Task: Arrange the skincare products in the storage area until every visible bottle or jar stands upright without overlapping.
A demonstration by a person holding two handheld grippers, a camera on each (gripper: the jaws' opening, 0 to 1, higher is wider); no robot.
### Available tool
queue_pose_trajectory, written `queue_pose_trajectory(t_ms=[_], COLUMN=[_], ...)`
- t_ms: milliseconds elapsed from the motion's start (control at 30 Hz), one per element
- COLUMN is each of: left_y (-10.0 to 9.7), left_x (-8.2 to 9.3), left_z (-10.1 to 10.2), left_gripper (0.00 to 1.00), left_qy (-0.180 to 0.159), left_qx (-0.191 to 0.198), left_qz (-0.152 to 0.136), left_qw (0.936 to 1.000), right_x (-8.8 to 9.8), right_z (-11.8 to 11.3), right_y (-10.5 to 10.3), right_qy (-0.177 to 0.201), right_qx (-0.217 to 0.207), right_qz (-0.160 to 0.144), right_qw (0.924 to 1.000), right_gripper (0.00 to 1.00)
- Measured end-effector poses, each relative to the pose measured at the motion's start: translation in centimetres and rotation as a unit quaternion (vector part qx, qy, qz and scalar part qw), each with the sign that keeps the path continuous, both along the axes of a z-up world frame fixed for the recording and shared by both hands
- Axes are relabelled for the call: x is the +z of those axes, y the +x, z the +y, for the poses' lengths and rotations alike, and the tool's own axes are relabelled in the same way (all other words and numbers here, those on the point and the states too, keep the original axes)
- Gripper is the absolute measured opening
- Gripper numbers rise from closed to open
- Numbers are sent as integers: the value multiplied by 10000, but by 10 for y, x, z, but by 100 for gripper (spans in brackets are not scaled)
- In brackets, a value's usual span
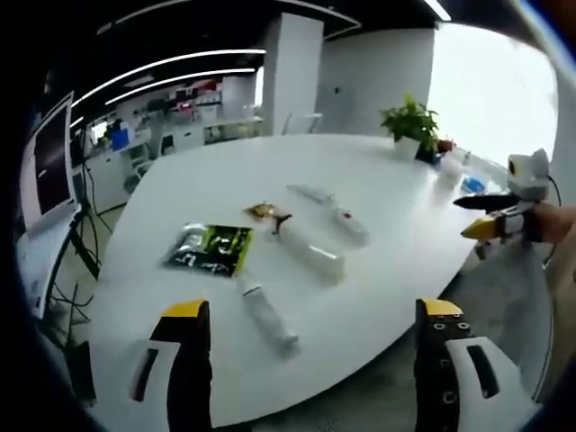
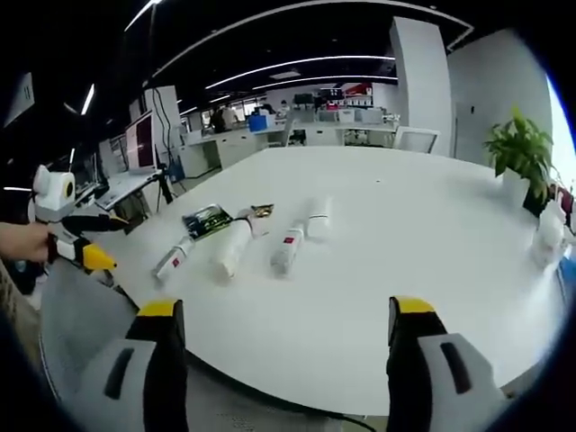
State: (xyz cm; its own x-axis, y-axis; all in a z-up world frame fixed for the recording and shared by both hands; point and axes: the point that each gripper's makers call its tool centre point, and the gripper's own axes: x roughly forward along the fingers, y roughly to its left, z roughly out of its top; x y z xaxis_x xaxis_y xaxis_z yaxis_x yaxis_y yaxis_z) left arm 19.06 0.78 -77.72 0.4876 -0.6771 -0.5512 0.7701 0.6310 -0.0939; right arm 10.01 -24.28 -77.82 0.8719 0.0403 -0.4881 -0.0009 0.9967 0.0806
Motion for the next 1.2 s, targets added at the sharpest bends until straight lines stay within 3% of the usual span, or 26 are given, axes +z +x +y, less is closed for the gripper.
queue_pose_trajectory(t_ms=[533, 733, 933, 1200], left_y=[3, 5, 7, 5], left_x=[6, 8, 10, 10], left_z=[-2, -2, -2, -5], left_gripper=[91, 90, 90, 89], left_qy=[-143, -222, -268, -291], left_qx=[-80, -46, -30, -131], left_qz=[-74, -50, -82, -104], left_qw=[9998, 9997, 9996, 9994], right_x=[-2, -6, 1, 8], right_z=[5, 5, -2, 6], right_y=[5, 8, 23, 48], right_qy=[89, 15, -102, -253], right_qx=[87, 183, 205, 419], right_qz=[235, 470, 490, 498], right_qw=[9996, 9987, 9985, 9976], right_gripper=[90, 87, 87, 87])
